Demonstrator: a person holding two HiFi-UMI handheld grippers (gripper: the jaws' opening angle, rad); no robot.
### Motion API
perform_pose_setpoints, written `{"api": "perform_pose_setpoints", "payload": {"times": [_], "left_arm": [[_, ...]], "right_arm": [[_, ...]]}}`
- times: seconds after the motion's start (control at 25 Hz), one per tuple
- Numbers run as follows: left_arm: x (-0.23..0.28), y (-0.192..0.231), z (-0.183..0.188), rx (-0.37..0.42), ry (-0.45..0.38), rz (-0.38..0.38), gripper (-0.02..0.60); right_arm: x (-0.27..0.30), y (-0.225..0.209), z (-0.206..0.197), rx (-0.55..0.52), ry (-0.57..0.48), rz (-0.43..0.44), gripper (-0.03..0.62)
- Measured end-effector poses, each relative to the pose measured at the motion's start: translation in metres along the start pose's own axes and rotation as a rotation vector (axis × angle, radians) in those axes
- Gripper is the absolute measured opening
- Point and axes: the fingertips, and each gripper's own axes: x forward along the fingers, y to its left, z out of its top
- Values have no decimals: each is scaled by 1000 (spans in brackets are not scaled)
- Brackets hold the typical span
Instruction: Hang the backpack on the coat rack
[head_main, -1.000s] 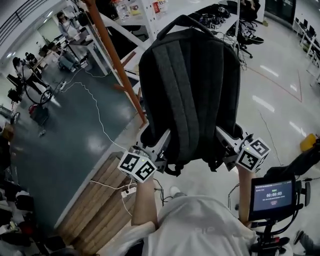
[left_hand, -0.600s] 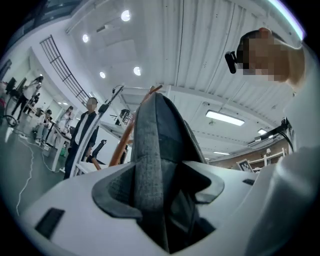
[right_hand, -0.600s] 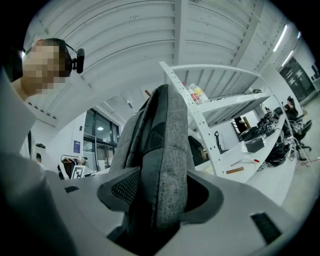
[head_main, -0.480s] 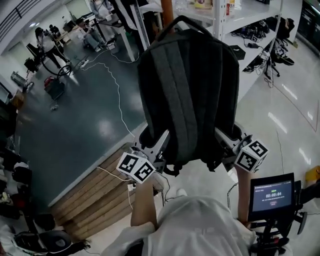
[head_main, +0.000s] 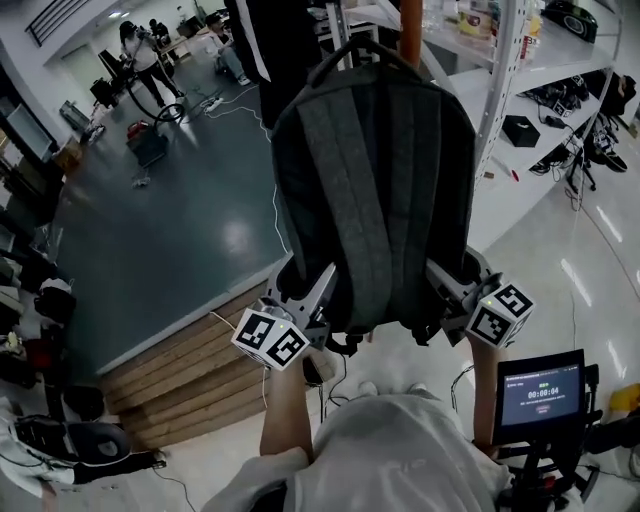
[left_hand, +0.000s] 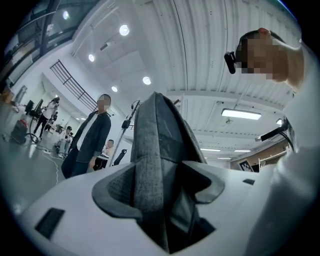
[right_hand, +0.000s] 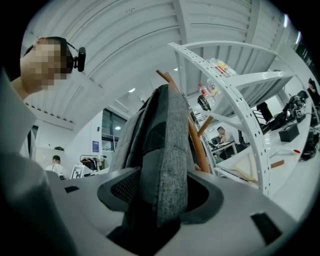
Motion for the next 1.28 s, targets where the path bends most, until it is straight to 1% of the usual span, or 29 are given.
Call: {"api": "perform_pose_setpoints", "payload": {"times": [0.16,0.36,0.48,0.6,0.68,0.92,1.12,1.28], "left_arm": [[8,2,4,21,-14,55,282],[-4,1,28,63,-45,94,282],[-1,-2,45,92,-69,113,282],[20,-2,60,125,-90,132,282],[26,-3,75,151,-106,138,282],[30,-10,119,211,-160,119,282],[71,-29,139,240,-195,75,282],[86,-42,144,249,-206,24,282]], "right_arm": [[12,-13,6,7,8,54,249],[26,2,20,-10,-2,108,249],[33,3,35,-25,-20,144,249],[44,-11,57,-35,-39,177,249],[51,-11,71,-46,-57,197,249],[60,7,112,-94,-118,224,249],[49,-15,154,-133,-163,212,249],[34,-21,168,-155,-195,183,249]]}}
